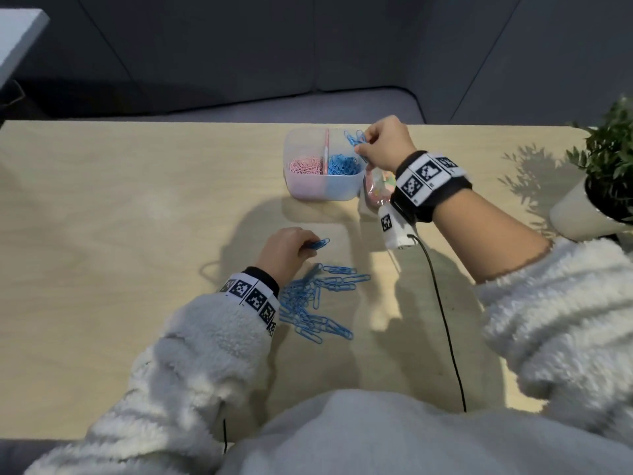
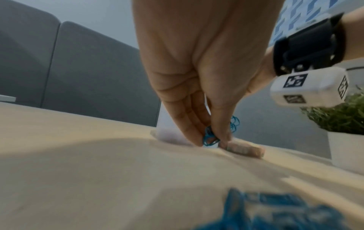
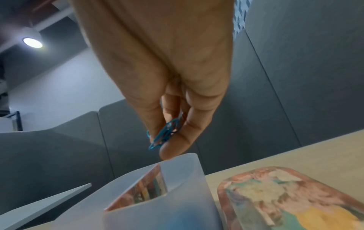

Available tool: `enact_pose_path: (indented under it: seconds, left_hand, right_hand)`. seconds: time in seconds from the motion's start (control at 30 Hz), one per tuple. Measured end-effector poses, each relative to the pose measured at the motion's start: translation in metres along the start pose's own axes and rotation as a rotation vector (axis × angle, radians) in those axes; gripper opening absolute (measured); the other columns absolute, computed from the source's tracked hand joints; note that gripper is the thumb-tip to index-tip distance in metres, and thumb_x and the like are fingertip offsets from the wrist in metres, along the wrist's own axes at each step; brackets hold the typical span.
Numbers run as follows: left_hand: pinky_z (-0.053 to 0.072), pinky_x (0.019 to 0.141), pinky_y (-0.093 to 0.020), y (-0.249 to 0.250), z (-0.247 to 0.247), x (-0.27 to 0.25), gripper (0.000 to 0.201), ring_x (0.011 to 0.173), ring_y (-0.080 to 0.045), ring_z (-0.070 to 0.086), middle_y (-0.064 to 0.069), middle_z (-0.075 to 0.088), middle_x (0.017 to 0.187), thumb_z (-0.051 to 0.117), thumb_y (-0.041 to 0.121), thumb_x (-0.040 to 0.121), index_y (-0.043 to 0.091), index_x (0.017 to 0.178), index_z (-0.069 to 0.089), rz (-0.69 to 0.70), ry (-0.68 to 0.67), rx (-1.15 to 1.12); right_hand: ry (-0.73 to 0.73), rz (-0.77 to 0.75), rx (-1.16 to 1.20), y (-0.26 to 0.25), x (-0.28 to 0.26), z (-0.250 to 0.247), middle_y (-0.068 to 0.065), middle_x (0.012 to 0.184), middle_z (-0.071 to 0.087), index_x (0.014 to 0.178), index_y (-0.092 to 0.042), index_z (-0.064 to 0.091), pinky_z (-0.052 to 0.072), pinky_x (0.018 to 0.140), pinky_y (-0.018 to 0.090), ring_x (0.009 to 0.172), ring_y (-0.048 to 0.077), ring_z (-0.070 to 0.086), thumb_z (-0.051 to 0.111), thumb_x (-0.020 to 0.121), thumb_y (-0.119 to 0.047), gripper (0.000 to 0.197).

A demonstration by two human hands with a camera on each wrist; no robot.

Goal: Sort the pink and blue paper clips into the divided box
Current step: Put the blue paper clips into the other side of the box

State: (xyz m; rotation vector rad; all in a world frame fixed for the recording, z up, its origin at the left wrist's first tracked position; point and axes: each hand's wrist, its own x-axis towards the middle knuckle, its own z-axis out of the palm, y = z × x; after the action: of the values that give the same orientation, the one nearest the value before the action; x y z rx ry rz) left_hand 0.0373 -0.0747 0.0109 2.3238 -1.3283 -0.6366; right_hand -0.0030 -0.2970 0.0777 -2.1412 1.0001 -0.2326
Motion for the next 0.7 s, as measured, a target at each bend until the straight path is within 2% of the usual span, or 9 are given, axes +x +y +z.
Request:
enact_pose_path:
  seconds: [0.1, 0.17, 0.2, 0.27, 0.33, 0.4, 0.47, 0.6, 0.7]
  left_hand:
    - [0.048, 0.085, -0.032, 0.017, -0.017, 0.021, 0.022, 0.095, -0.029, 0.064, -0.015, 0.071, 0.102, 0.063, 0.012, 0.084, 0.006, 0.105, 0.067, 0.005, 0.075, -0.104]
    - [0.043, 0.086, -0.023, 0.029, -0.030, 0.039, 0.026, 0.097, -0.025, 0.065, -0.013, 0.071, 0.106, 0.064, 0.010, 0.083, 0.006, 0.108, 0.066, 0.005, 0.157, -0.148]
    - [0.042, 0.086, -0.021, 0.034, -0.035, 0.050, 0.027, 0.097, -0.024, 0.064, -0.012, 0.070, 0.106, 0.065, 0.010, 0.083, 0.007, 0.109, 0.066, -0.008, 0.190, -0.162]
    - [0.042, 0.087, -0.024, 0.042, -0.042, 0.073, 0.025, 0.095, -0.026, 0.062, -0.014, 0.069, 0.100, 0.064, 0.007, 0.082, 0.005, 0.107, 0.064, -0.026, 0.223, -0.165]
    - [0.045, 0.088, -0.032, 0.048, -0.047, 0.096, 0.023, 0.090, -0.028, 0.058, -0.017, 0.065, 0.092, 0.063, 0.007, 0.081, 0.003, 0.104, 0.063, -0.045, 0.216, -0.145]
    - [0.045, 0.085, -0.032, 0.053, -0.051, 0.114, 0.024, 0.092, -0.028, 0.058, -0.015, 0.065, 0.095, 0.062, 0.013, 0.083, 0.005, 0.105, 0.063, -0.080, 0.178, -0.105]
    - [0.043, 0.081, -0.031, 0.056, -0.053, 0.126, 0.022, 0.099, -0.032, 0.059, -0.017, 0.067, 0.101, 0.060, 0.016, 0.085, 0.004, 0.103, 0.064, -0.083, 0.132, -0.031]
    - [0.039, 0.076, -0.036, 0.061, -0.053, 0.127, 0.017, 0.099, -0.038, 0.057, -0.025, 0.062, 0.091, 0.051, 0.018, 0.090, 0.005, 0.079, 0.056, -0.053, 0.079, 0.067]
    - [0.033, 0.091, -0.033, 0.059, -0.050, 0.110, 0.025, 0.111, -0.033, 0.050, -0.017, 0.065, 0.114, 0.048, 0.012, 0.091, 0.008, 0.108, 0.065, 0.030, 0.140, 0.074]
  right_hand:
    - [-0.001, 0.052, 0.037, -0.005, 0.008, 0.006, 0.011, 0.076, 0.057, 0.059, -0.011, 0.052, 0.055, 0.063, 0.034, 0.054, 0.019, 0.061, 0.067, 0.082, -0.009, 0.027]
    - [-0.020, 0.047, 0.013, -0.008, 0.004, 0.009, 0.011, 0.083, 0.064, 0.077, -0.005, 0.067, 0.052, 0.070, 0.032, 0.068, 0.022, 0.062, 0.063, 0.086, -0.013, 0.013]
    - [-0.014, 0.035, -0.019, -0.007, 0.001, 0.009, 0.011, 0.087, 0.067, 0.087, -0.002, 0.070, 0.050, 0.073, 0.030, 0.076, 0.021, 0.061, 0.059, 0.089, -0.014, 0.016]
    - [0.037, 0.008, -0.002, -0.002, -0.005, 0.008, 0.016, 0.098, 0.070, 0.095, 0.000, 0.070, 0.050, 0.084, 0.032, 0.089, 0.027, 0.064, 0.049, 0.090, -0.011, 0.024]
    - [0.092, -0.027, 0.098, 0.008, -0.012, 0.006, 0.019, 0.101, 0.070, 0.094, 0.001, 0.070, 0.051, 0.091, 0.044, 0.095, 0.035, 0.066, 0.044, 0.086, -0.009, 0.029]
    - [0.134, -0.042, 0.181, 0.023, -0.024, 0.004, 0.015, 0.089, 0.071, 0.085, -0.006, 0.071, 0.054, 0.084, 0.049, 0.086, 0.035, 0.068, 0.043, 0.080, -0.013, 0.029]
    - [0.152, -0.009, 0.254, 0.034, -0.040, 0.001, 0.010, 0.076, 0.067, 0.072, -0.018, 0.066, 0.058, 0.071, 0.044, 0.071, 0.029, 0.069, 0.044, 0.082, -0.011, 0.025]
    - [0.081, 0.057, 0.350, 0.055, -0.069, 0.001, 0.006, 0.066, 0.059, 0.084, -0.009, 0.062, 0.051, 0.043, 0.024, 0.040, 0.003, 0.055, 0.041, 0.089, 0.001, 0.023]
    - [-0.023, 0.082, 0.299, 0.073, -0.083, 0.012, 0.003, 0.066, 0.060, 0.088, -0.005, 0.064, 0.046, 0.042, 0.021, 0.041, 0.001, 0.053, 0.045, 0.090, -0.002, 0.019]
